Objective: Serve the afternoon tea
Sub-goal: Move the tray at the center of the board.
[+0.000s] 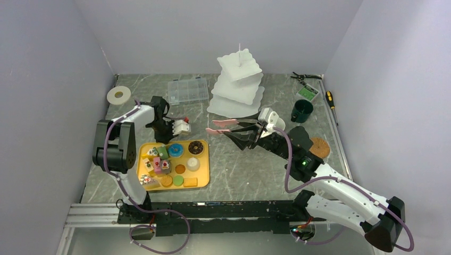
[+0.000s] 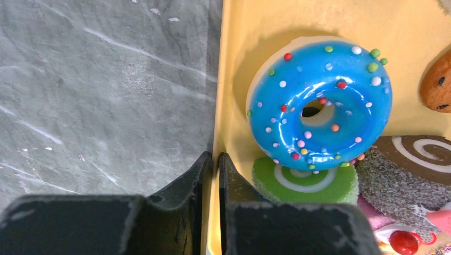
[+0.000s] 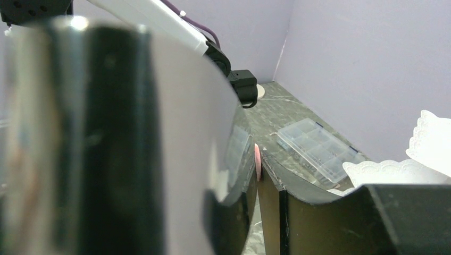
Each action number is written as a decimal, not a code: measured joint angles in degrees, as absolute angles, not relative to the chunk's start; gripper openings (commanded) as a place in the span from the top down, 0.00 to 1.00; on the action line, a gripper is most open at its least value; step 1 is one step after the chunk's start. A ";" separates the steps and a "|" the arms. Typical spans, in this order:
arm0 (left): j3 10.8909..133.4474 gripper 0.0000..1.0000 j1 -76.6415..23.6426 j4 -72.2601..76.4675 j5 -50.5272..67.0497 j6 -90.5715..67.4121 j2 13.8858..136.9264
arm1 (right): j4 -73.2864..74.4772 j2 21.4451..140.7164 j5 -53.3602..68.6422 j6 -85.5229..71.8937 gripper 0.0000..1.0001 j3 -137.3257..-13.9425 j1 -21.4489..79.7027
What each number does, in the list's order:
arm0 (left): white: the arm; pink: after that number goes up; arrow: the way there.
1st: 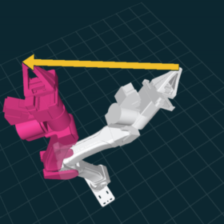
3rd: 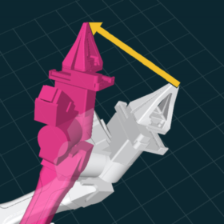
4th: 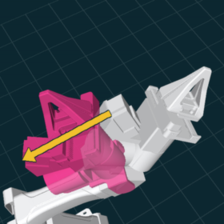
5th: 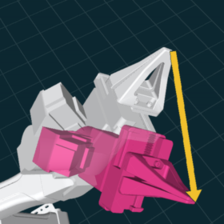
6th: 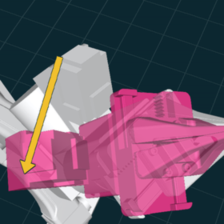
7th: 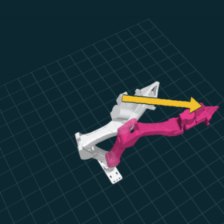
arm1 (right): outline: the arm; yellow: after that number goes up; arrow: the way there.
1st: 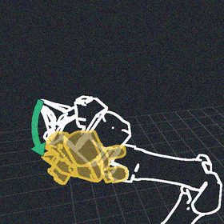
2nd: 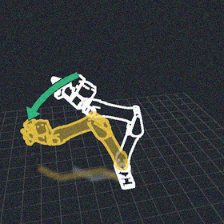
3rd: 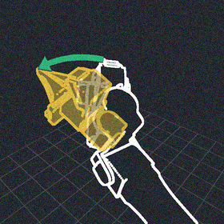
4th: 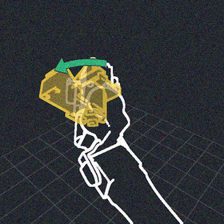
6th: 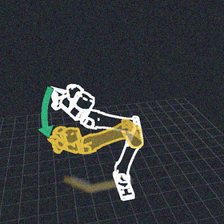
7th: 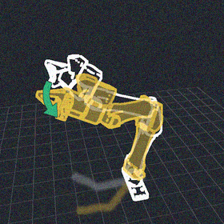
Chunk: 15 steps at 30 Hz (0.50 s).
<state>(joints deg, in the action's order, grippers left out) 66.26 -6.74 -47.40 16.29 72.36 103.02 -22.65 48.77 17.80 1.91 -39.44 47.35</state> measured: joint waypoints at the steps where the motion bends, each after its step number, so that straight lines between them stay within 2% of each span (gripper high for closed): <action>1: 66.41 0.90 -6.74 -47.51 16.21 72.38 103.13 | -22.59 48.77 17.69 1.91 0.47 -39.44 47.35; 15: 76.01 0.94 -7.51 -44.16 15.35 72.29 110.34 | -21.63 48.77 15.81 1.96 0.48 -39.44 47.35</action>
<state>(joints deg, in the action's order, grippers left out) 76.01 -7.51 -44.16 15.35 72.29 110.34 -21.63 48.77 15.81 1.96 -39.44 47.35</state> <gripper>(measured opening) 0.106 0.533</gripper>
